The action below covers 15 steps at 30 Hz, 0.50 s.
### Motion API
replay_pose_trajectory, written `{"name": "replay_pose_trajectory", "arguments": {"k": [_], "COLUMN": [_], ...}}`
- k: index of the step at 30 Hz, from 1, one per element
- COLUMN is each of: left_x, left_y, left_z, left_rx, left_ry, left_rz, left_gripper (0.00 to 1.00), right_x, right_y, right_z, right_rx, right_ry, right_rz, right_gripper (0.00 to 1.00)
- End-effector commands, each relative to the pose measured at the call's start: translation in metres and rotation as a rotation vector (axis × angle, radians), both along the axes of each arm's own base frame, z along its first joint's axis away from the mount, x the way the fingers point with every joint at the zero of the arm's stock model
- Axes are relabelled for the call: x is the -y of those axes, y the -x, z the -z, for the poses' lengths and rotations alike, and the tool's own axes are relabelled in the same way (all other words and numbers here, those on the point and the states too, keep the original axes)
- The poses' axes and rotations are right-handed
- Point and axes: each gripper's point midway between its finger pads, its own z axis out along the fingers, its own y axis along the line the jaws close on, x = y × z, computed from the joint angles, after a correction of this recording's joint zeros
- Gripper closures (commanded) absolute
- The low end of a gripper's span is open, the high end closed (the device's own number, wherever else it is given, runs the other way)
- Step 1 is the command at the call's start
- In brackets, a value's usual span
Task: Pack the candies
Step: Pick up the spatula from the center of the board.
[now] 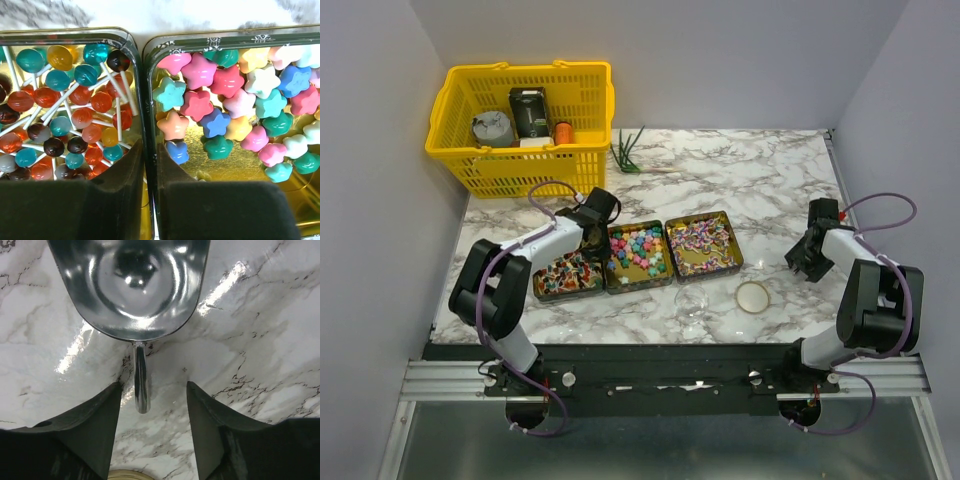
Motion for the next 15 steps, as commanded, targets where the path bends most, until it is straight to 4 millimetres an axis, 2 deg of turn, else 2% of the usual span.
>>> {"name": "replay_pose_trajectory", "arguments": {"k": [1,3,4,5,7,12,13,14,15], "left_x": [0.007,0.011,0.011,0.011,0.015,0.019,0.019,0.02,0.021], "left_y": [0.005,-0.004,-0.006,-0.01,-0.02,-0.04,-0.039,-0.04,-0.041], "left_z": [-0.01,-0.019,-0.022,-0.028,-0.044,-0.089,-0.093,-0.104,-0.113], "left_rx": [0.009,0.032,0.037,0.056,0.097,0.191,0.195,0.22,0.241], "left_ry": [0.044,0.052,0.051,0.048,0.061,0.075,0.076,0.089,0.101], "left_rz": [-0.016,-0.017,-0.021,-0.026,-0.023,-0.015,-0.01,0.002,0.007], "left_gripper": [0.65,0.62,0.62,0.56,0.52,0.34,0.29,0.2,0.17], "right_x": [0.0,-0.004,-0.005,-0.006,-0.008,-0.012,-0.015,-0.018,-0.026], "right_y": [-0.001,-0.003,-0.004,-0.005,-0.009,-0.008,-0.008,-0.009,-0.011], "right_z": [0.008,0.01,0.01,0.01,0.005,-0.021,-0.033,-0.042,-0.049], "right_rx": [-0.01,-0.003,0.0,0.002,0.022,0.097,0.136,0.17,0.2], "right_ry": [-0.016,-0.036,-0.043,-0.05,-0.056,-0.059,-0.061,-0.07,-0.103], "right_rz": [0.005,-0.01,-0.015,-0.016,-0.023,-0.055,-0.068,-0.082,-0.112], "right_gripper": [0.46,0.63,0.81,0.88,0.99,0.99,0.99,1.0,0.99]}}
